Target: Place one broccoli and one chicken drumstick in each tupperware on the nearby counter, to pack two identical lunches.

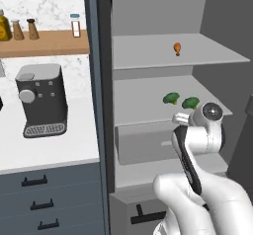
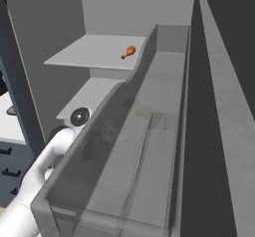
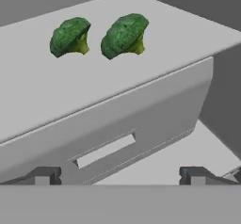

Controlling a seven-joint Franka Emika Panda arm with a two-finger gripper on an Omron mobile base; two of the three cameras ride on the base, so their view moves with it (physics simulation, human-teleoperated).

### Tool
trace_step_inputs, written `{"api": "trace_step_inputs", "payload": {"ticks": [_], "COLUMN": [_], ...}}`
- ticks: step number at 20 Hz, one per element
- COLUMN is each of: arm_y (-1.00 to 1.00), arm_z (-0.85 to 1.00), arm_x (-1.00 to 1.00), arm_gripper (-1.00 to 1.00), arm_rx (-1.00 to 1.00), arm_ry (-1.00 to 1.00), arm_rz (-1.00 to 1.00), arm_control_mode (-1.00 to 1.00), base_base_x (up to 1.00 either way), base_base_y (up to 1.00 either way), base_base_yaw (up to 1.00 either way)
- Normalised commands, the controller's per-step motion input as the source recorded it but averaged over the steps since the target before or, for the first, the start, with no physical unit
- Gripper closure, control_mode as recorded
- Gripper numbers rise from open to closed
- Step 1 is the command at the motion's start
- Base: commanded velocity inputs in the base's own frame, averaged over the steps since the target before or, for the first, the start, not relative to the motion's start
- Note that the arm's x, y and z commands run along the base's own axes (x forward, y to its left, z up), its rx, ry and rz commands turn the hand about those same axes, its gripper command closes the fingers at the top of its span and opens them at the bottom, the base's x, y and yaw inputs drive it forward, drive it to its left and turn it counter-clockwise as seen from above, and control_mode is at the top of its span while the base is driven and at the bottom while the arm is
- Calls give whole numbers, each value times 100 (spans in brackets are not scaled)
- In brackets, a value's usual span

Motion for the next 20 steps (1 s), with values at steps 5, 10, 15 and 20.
{"api": "trace_step_inputs", "payload": {"ticks": [5,10,15,20], "arm_y": [-29,-20,-10,-8], "arm_z": [24,44,7,0], "arm_x": [57,32,26,41], "arm_gripper": [-100,-100,-100,-100], "arm_rx": [7,17,13,2], "arm_ry": [-7,0,0,0], "arm_rz": [-15,-6,0,0], "arm_control_mode": [-100,-100,-100,-100], "base_base_x": [0,0,0,0], "base_base_y": [0,0,0,0], "base_base_yaw": [0,0,0,0]}}
